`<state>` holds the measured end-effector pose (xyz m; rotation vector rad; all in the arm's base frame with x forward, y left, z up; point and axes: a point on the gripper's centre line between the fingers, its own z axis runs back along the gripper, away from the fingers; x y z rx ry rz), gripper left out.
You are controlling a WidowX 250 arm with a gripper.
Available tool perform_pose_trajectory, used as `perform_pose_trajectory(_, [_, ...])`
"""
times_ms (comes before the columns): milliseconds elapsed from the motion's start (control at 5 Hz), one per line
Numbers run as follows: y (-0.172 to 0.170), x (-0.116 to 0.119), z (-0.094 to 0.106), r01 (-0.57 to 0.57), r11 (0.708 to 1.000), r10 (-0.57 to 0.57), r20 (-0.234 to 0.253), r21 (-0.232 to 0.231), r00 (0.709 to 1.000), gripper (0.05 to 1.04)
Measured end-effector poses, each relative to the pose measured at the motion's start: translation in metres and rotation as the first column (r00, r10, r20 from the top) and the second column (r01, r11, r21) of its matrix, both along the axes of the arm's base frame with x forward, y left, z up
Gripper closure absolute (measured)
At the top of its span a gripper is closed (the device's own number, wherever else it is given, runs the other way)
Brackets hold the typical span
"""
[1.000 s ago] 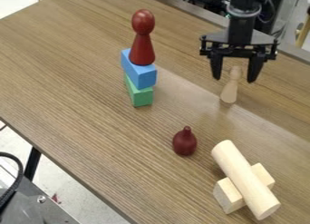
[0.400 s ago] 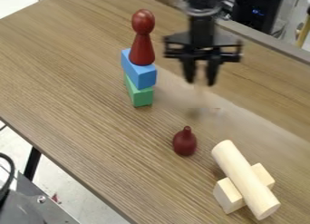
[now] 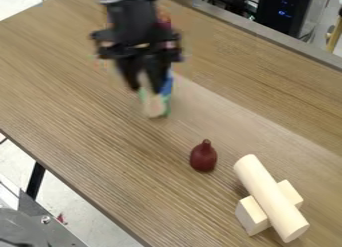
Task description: Move the pawn to the right
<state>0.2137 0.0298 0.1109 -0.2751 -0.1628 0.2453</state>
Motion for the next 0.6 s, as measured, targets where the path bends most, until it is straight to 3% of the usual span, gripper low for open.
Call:
perform_pose_trajectory(200, [-0.003,-0.047,0.009,0.079,0.996,-0.078,0.033,-0.028,0.996,0.730])
perform_pose_trajectory(400, [-0.007,-0.073,0.014,0.126,0.991,-0.124,0.054,-0.045,0.991,0.730])
perform_pose_trajectory(600, [-0.010,-0.078,0.014,0.147,0.988,-0.144,0.056,-0.048,0.988,0.730])
